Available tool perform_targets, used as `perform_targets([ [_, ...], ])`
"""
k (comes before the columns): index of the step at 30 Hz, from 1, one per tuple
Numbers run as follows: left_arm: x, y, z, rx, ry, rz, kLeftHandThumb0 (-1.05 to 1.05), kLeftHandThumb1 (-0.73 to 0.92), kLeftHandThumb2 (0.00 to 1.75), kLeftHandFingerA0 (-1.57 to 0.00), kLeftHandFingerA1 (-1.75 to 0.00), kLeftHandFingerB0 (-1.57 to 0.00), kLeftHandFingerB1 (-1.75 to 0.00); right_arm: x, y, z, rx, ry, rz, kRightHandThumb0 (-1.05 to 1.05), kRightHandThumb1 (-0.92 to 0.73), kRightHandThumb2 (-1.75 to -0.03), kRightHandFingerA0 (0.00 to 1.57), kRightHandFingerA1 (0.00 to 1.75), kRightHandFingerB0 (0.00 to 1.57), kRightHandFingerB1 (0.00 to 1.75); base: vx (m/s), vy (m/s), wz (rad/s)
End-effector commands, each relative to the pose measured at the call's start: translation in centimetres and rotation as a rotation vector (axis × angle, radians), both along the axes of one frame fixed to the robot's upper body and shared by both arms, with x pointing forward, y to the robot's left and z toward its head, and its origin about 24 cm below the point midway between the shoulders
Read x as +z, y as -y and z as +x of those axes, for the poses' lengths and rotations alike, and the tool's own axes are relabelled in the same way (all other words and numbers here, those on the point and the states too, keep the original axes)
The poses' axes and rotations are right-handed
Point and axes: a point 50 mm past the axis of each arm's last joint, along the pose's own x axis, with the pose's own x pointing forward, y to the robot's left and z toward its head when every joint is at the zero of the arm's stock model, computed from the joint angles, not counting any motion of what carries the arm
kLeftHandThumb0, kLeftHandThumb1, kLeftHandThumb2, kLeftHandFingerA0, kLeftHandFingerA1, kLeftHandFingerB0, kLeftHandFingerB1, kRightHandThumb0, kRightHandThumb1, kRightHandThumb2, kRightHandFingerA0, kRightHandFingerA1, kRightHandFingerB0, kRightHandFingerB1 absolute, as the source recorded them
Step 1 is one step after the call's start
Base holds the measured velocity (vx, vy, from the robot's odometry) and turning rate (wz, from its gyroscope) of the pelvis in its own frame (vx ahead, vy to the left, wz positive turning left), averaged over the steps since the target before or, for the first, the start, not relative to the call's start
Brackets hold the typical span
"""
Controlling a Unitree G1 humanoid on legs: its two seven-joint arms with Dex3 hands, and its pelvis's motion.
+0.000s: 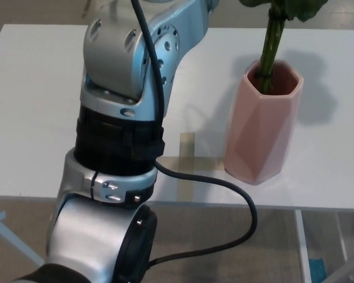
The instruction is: Use the left hand to pick up the rose and then lift and insert it into the pink vase.
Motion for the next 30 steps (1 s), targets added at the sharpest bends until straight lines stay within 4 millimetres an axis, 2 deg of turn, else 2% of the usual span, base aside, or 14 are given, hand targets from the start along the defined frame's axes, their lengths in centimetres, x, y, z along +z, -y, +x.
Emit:
perform_targets([
  [1, -0.2, 0.07, 0.12, 0.012, 0.012, 0.009, -0.2, 0.82, 0.64, -1.06, -1.36, -0.86, -0.71, -0.07, 0.2, -0.26, -0.011, -0.008, 0.009, -0.27, -0.62, -0.59, 0.71, 0.44, 0.59, 0.41, 0.0, 0.0, 0.0],
  [14, -0.4, 0.81, -0.02, -0.011, 0.01, -0.003, -0.22, 0.81, 0.65, -1.0, -1.37, -0.85, -0.74, 0.05, 0.4, -0.17, -0.013, -0.004, 0.014, -0.27, -0.63, -0.58, 0.72, 0.44, 0.61, 0.41, 0.0, 0.0, 0.0],
  [30, -0.78, 1.07, -0.03, -0.001, 0.003, 0.017, -0.2, 0.81, 0.65, -1.0, -1.36, -0.83, -0.71, 0.09, 0.3, 0.02, -0.002, -0.009, 0.002, -0.27, -0.63, -0.58, 0.72, 0.44, 0.61, 0.41, 0.0, 0.0, 0.0],
])
